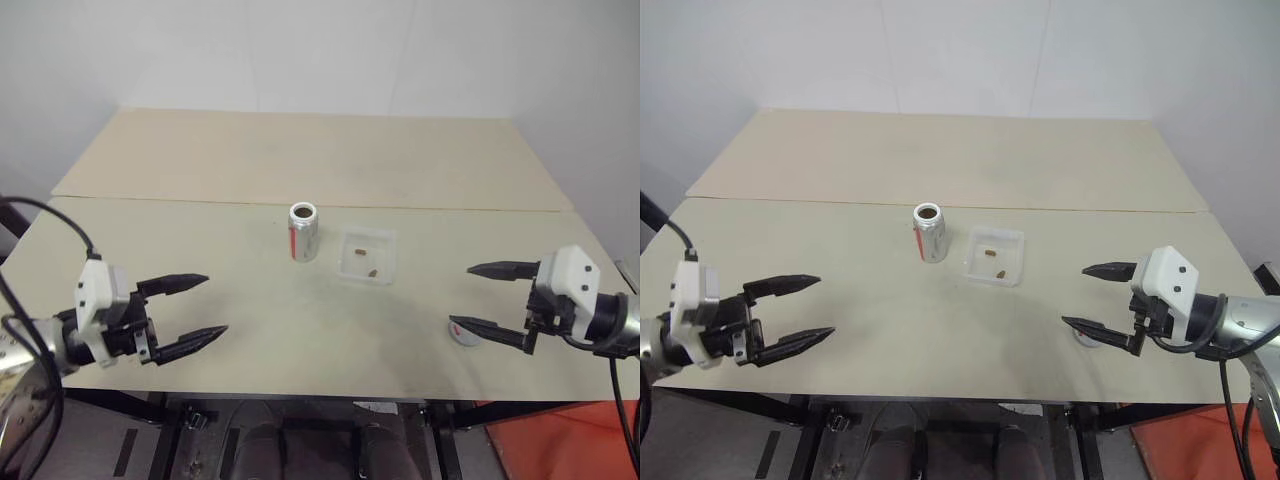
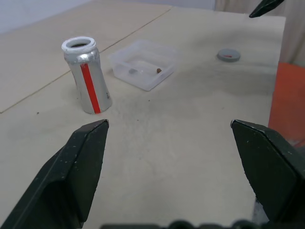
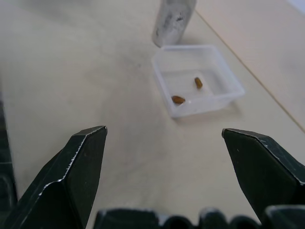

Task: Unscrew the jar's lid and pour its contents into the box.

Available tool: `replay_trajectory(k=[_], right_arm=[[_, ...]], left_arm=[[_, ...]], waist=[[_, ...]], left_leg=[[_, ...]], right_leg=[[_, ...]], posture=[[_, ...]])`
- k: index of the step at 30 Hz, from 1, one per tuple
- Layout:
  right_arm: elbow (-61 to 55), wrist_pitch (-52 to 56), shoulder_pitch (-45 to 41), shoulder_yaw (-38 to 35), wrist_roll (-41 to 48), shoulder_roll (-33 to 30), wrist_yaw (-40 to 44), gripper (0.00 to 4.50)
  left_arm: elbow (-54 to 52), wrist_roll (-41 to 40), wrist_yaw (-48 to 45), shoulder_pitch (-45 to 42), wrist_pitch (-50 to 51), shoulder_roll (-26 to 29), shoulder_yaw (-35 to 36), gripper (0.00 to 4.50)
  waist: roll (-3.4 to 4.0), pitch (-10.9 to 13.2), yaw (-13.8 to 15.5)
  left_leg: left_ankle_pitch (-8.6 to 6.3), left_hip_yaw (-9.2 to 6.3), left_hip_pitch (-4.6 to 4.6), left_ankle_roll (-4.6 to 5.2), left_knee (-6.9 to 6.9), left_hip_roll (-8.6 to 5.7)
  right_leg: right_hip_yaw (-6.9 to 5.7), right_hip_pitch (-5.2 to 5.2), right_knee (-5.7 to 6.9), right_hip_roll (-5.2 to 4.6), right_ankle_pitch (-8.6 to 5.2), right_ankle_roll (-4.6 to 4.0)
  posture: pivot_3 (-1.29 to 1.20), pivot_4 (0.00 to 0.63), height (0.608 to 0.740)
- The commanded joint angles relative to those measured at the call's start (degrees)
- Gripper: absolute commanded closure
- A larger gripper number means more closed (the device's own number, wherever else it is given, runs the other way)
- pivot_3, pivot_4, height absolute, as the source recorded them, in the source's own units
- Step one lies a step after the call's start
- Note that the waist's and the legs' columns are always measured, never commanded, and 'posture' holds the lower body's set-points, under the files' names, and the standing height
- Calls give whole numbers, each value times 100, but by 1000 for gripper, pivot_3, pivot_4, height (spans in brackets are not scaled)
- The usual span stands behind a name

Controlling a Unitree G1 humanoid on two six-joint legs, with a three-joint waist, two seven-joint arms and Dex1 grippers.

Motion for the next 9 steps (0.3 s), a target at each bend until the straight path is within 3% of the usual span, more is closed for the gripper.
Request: replay_trajectory(k=[1,9], right_arm=[[-301,175,78,-363,167,-234,84,0],[-49,56,-174,-299,-37,-436,33,0]], left_arm=[[-428,-237,17,287,168,56,621,32],[-641,-233,234,647,277,-87,1429,32]], waist=[[0,1,-2],[0,1,17]], left_leg=[[0,0,0,0,-2,0],[2,5,32,-5,-5,0]], right_leg=[[0,-2,1,0,2,-1],[4,9,9,0,-33,10]], posture=[[0,150,740],[0,150,740]])
